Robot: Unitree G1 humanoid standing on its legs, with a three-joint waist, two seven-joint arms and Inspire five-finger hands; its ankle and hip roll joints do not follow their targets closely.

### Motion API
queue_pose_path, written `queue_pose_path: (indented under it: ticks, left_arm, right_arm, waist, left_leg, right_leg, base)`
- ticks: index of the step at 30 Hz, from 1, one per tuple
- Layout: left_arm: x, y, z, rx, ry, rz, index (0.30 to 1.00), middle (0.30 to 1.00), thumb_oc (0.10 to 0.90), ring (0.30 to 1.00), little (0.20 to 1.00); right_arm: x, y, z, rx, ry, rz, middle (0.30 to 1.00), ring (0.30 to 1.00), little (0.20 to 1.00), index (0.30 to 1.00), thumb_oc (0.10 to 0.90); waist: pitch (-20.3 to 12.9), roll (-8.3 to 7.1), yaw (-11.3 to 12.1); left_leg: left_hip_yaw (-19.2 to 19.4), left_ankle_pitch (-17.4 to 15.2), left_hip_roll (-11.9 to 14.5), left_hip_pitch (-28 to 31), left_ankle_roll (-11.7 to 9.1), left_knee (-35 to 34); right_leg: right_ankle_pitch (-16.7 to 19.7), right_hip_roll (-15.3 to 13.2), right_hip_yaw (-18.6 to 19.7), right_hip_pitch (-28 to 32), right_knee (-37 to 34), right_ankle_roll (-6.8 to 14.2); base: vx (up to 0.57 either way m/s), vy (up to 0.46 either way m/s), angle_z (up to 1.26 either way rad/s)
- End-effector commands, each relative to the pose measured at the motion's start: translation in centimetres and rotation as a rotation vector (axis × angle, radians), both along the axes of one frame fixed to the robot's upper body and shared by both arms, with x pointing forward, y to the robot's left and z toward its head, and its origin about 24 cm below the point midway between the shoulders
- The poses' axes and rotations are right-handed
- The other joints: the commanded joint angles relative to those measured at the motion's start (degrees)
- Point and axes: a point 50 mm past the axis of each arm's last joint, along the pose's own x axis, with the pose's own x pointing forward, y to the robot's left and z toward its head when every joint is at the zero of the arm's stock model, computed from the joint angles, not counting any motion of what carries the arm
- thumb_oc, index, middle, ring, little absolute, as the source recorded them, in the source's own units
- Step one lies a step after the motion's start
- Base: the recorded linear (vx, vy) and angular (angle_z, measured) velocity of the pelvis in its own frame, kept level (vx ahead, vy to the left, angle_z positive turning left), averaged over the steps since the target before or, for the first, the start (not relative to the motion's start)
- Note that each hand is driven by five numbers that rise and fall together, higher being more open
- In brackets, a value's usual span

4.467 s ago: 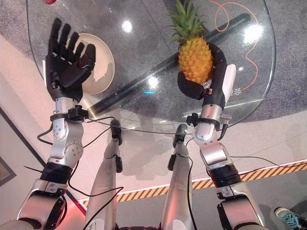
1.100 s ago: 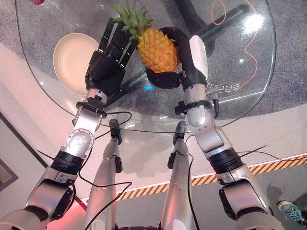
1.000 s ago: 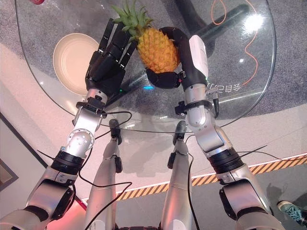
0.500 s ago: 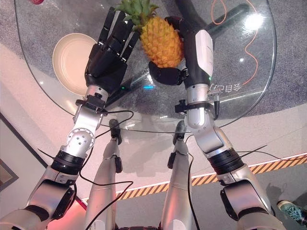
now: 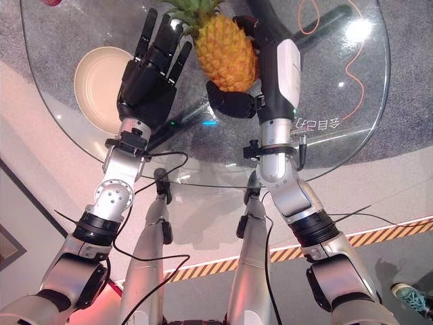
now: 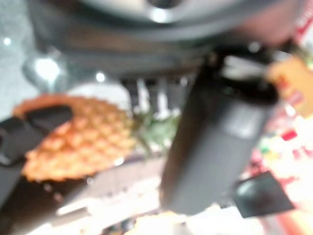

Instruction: Pick up the fruit to the plate

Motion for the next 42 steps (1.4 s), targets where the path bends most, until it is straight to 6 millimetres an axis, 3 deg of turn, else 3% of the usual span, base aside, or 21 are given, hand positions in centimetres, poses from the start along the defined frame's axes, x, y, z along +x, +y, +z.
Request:
queue_pose_path:
  ticks: [1, 14, 42]
  left_arm:
    - [-1.7, -1.0, 4.4, 0.0, -0.221, -0.003, 0.9, 0.9, 0.8, 0.9, 0.9]
    - [-1.6, -0.8, 4.6, 0.013, -0.205, 0.066, 0.9, 0.9, 0.8, 0.9, 0.9]
    - [-2.2, -1.0, 5.1, -0.052, -0.288, -0.02, 0.9, 0.9, 0.8, 0.9, 0.9]
  right_arm:
    - [-5.7, 2.5, 7.6, 0.071, -0.491, 0.216, 0.3, 0.3, 0.2, 0.3, 0.1]
    - [-5.8, 3.0, 7.8, 0.051, -0.479, 0.259, 0.3, 0.3, 0.2, 0.3, 0.1]
    - [-4.8, 4.5, 6.6, -0.089, -0.325, 0.333, 0.3, 0.3, 0.2, 0.3, 0.1]
  waist:
    - [-1.23, -1.07, -0.31]
    - [-1.23, -1.12, -0.17]
    - [-1.23, -1.24, 0.05]
  left_leg:
    - [-1.84, -4.23, -1.87, -1.87, 2.05, 6.07]
    - [-1.77, -4.01, -1.92, -1.87, 1.96, 5.77]
    - [-1.96, -3.87, -1.96, -1.88, 1.76, 5.65]
  right_leg:
    - [5.01, 1.79, -3.04, 2.35, -6.56, -0.97]
    - [5.02, 1.85, -3.22, 2.53, -6.88, -0.94]
    - [5.14, 1.66, -3.35, 2.47, -6.92, -0.89]
  base:
    - [0.0, 0.0, 0.0]
    - [0.0, 0.0, 0.0]
    - [0.0, 0.0, 0.0]
